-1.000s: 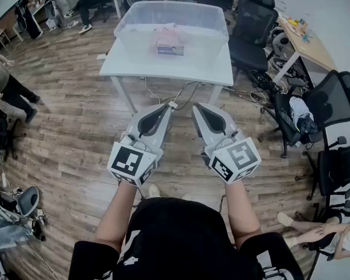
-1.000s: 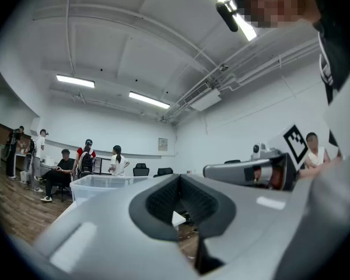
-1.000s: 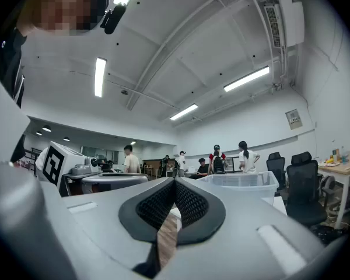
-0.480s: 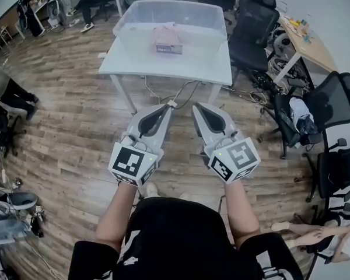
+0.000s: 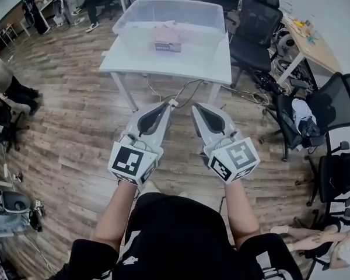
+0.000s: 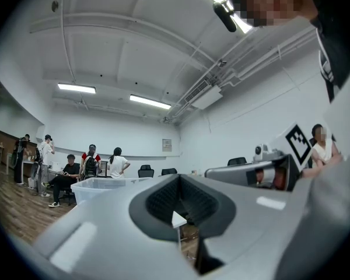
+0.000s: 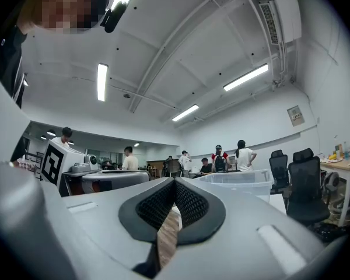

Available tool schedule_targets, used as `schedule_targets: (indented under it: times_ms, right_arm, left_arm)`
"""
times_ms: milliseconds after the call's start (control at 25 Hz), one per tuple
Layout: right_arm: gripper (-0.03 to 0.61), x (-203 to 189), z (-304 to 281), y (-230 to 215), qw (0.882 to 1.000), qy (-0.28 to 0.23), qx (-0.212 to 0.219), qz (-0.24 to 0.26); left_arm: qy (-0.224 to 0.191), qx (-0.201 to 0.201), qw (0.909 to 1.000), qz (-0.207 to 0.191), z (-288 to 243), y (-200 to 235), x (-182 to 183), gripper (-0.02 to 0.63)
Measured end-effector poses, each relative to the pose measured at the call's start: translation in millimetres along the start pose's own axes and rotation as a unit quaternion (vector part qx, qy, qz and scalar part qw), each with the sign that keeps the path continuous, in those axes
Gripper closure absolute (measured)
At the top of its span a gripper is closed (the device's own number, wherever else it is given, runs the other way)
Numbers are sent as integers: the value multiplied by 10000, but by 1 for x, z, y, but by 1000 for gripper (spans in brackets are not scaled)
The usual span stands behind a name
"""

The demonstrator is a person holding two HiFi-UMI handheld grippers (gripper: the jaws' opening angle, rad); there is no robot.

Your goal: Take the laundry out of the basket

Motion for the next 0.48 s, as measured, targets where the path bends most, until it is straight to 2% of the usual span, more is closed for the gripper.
schedule_targets:
  times_ms: [280,480]
  right_arm:
    - [580,-1,0,-17,10000,23,60,-7]
    - [580,1,-15,-24,9999,44,90,-17]
  left_arm:
    - [52,68,10000,-16,-14,-7,-1,604]
    - [76,104,9999,-27,-23,6,-2,604]
Point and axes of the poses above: the fingertips, and each gripper's own axes: z backward along the fingers, y to its left, x out of its top, the point moved 2 cm from there along z, backward along the fingers, and after that the axes turned 12 degrees about y, right-handed, at the moved point
